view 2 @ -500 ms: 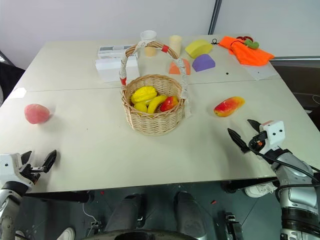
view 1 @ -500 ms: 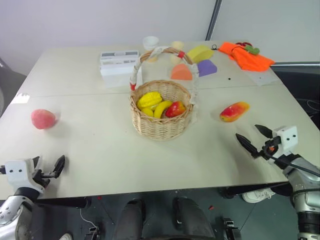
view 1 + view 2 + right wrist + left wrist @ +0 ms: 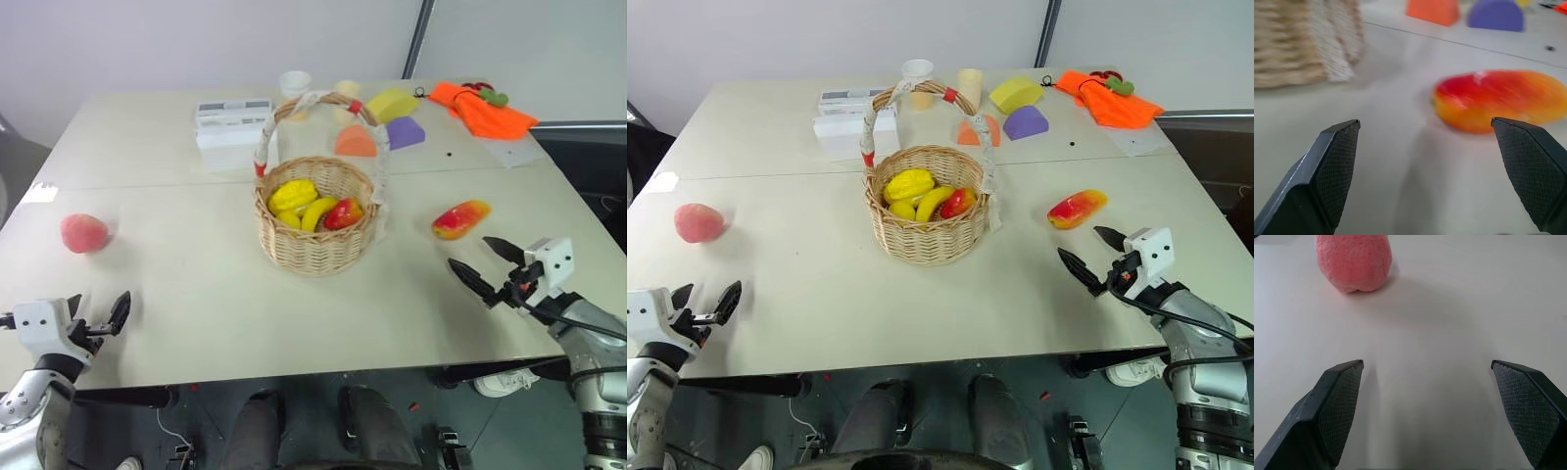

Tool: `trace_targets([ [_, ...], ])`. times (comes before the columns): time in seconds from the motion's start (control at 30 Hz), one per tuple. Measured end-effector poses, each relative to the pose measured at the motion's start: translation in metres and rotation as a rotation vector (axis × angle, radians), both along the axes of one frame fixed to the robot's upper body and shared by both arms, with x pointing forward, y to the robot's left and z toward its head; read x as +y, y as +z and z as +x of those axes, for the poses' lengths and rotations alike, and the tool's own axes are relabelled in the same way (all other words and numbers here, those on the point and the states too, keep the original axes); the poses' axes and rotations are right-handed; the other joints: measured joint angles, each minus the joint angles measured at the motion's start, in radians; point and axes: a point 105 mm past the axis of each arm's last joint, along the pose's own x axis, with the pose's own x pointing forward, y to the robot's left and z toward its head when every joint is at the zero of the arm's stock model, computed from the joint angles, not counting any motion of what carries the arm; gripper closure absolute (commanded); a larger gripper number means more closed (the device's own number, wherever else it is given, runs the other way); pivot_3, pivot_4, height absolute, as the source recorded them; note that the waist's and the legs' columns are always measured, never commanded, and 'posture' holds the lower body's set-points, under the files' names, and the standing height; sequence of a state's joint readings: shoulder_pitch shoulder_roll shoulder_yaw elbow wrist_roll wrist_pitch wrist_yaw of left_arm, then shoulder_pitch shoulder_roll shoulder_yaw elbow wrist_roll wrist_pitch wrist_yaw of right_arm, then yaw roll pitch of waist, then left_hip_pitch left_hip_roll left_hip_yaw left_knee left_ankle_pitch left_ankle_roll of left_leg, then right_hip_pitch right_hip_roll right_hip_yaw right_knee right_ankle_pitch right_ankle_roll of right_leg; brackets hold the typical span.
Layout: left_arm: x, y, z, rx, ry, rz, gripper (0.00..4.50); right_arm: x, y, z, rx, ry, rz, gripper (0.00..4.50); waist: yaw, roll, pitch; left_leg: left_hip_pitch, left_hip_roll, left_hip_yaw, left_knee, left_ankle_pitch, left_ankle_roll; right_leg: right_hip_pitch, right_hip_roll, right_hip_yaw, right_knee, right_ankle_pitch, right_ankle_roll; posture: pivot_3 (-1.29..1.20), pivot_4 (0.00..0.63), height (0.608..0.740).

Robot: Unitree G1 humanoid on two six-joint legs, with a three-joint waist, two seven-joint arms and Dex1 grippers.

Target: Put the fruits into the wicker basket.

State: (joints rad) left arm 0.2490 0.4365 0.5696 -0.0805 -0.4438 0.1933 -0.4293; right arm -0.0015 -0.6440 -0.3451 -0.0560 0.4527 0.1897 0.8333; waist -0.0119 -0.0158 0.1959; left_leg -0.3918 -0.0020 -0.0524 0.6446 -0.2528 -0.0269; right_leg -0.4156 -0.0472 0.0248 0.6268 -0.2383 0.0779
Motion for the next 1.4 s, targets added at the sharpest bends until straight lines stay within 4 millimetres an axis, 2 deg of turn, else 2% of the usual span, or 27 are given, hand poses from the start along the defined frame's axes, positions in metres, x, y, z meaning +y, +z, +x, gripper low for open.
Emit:
trace_targets([
  [0.17, 0.001, 0.016, 0.017, -0.058, 0.022, 0.002, 0.0, 0.035, 0.029, -0.007, -0.011, 0.18, -0.018, 0.02, 0.001, 0.0, 0.0, 0.0, 0.0, -0.001, 0.0, 0.0, 0.0, 0.0, 0.001, 0.0, 0.0, 0.0, 0.0, 0.0, 0.15, 0.74],
  [0.3, 0.004, 0.046, 0.038, -0.13, 0.052, 0.021, 0.0, 0.063, 0.066, -0.015, -0.05, 0.331, -0.03, 0.02, 0.002, -0.001, 0.0, 0.0, 0.0, -0.001, 0.0, 0.0, 0.0, 0.001, 0.001, -0.001, 0.0, 0.0, 0.0, 0.0, 0.15, 0.74],
  [0.4, 0.01, 0.062, 0.05, -0.127, 0.106, 0.038, 0.0, 0.085, 0.084, -0.026, -0.049, 0.447, -0.001, 0.02, 0.002, -0.002, 0.001, -0.001, 0.0, -0.002, 0.0, 0.0, 0.0, 0.001, 0.002, -0.002, 0.0, 0.001, -0.001, 0.0, 0.15, 0.74],
  [0.47, 0.016, 0.071, 0.056, -0.102, 0.147, 0.079, 0.0, 0.101, 0.09, -0.033, -0.044, 0.517, 0.015, 0.02, 0.002, -0.002, 0.001, -0.001, 0.0, -0.002, 0.0, 0.0, 0.0, 0.001, 0.002, -0.002, 0.0, 0.001, -0.001, 0.0, 0.15, 0.74],
  [0.67, 0.032, 0.097, 0.071, -0.042, 0.268, 0.1, 0.0, 0.15, 0.092, -0.055, -0.029, 0.707, 0.011, 0.02, -0.001, -0.003, 0.001, 0.0, -0.001, -0.002, 0.0, 0.0, 0.0, 0.0, 0.002, -0.003, 0.001, 0.001, -0.001, 0.0, 0.15, 0.74],
  [0.83, 0.044, 0.09, 0.081, 0.054, 0.293, 0.05, 0.0, 0.174, 0.087, -0.061, -0.033, 0.773, 0.021, 0.02, 0.0, -0.004, 0.001, -0.001, -0.001, -0.002, 0.0, 0.0, 0.0, 0.0, 0.002, -0.003, 0.001, 0.002, -0.002, 0.0, 0.15, 0.74],
  [0.93, 0.052, 0.084, 0.086, 0.109, 0.306, 0.047, 0.0, 0.177, 0.084, -0.062, -0.035, 0.78, 0.025, 0.02, 0.002, -0.004, 0.001, -0.001, -0.001, -0.002, 0.0, 0.0, 0.0, 0.0, 0.001, -0.003, 0.001, 0.002, -0.002, 0.0, 0.15, 0.74],
  [1.3, 0.049, 0.061, 0.122, 0.258, 0.211, 0.018, 0.0, 0.179, 0.081, -0.061, -0.074, 0.765, 0.027, 0.02, -0.001, -0.005, 0.001, -0.001, -0.001, -0.002, -0.001, 0.0, 0.0, -0.002, 0.001, -0.003, 0.002, 0.003, -0.002, 0.0, 0.15, 0.74],
  [1.4, 0.052, 0.055, 0.124, 0.27, 0.211, 0.007, 0.93, 0.179, 0.08, -0.06, -0.076, 0.755, 0.024, 0.0, -0.001, -0.005, 0.0, -0.001, -0.001, -0.003, -0.001, 0.0, 0.0, -0.002, 0.001, -0.003, 0.003, 0.004, 0.001, 0.0, 0.15, 0.74],
])
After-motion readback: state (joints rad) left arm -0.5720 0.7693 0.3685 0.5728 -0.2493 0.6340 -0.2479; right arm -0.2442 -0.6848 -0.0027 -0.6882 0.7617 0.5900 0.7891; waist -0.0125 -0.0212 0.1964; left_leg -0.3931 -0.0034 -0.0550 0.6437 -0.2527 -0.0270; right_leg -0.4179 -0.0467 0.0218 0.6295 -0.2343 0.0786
